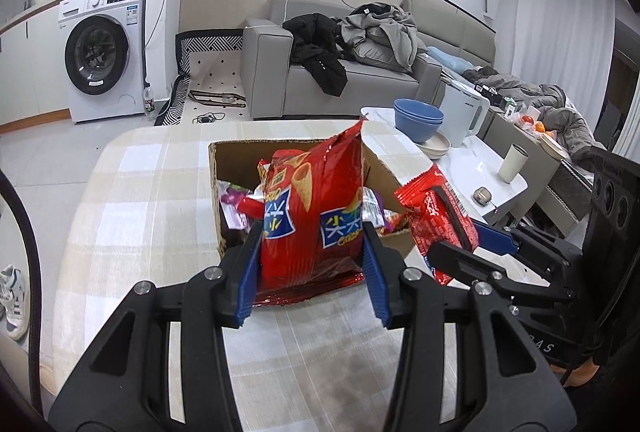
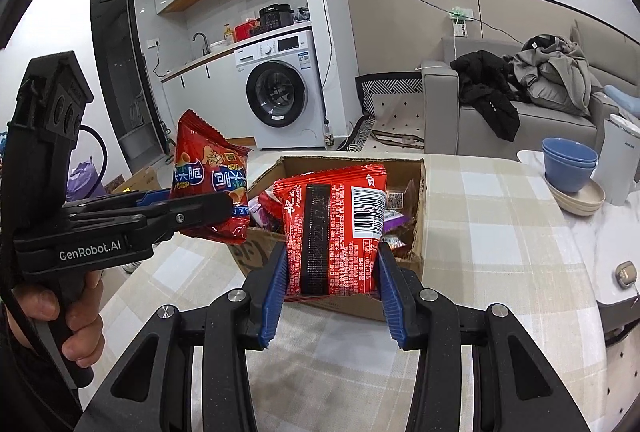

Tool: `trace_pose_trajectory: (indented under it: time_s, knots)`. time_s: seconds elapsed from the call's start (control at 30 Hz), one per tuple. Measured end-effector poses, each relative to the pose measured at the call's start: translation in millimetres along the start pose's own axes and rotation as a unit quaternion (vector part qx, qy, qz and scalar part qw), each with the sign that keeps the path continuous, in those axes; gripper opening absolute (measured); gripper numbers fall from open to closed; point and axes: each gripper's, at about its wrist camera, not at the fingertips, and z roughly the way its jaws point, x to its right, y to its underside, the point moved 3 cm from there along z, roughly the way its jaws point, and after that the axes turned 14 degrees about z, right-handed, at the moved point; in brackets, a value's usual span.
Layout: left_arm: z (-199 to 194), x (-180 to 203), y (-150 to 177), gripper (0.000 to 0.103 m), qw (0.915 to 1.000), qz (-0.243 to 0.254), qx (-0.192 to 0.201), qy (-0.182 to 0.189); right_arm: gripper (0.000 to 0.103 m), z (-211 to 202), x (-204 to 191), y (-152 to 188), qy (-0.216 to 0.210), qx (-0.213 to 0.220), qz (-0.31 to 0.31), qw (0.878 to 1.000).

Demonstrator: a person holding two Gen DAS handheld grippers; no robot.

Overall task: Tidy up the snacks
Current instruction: 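Lift and carry both red packs over the box with both grippers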

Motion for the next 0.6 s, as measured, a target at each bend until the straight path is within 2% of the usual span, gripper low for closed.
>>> trace_pose_trajectory:
  time_s: [0.6]
  knots:
    - [55,-29,-25,0.042,0.9998,-0.011,-0.014,-0.003,0.043,22,5,-16,0.007,0.009,0.003,1.000]
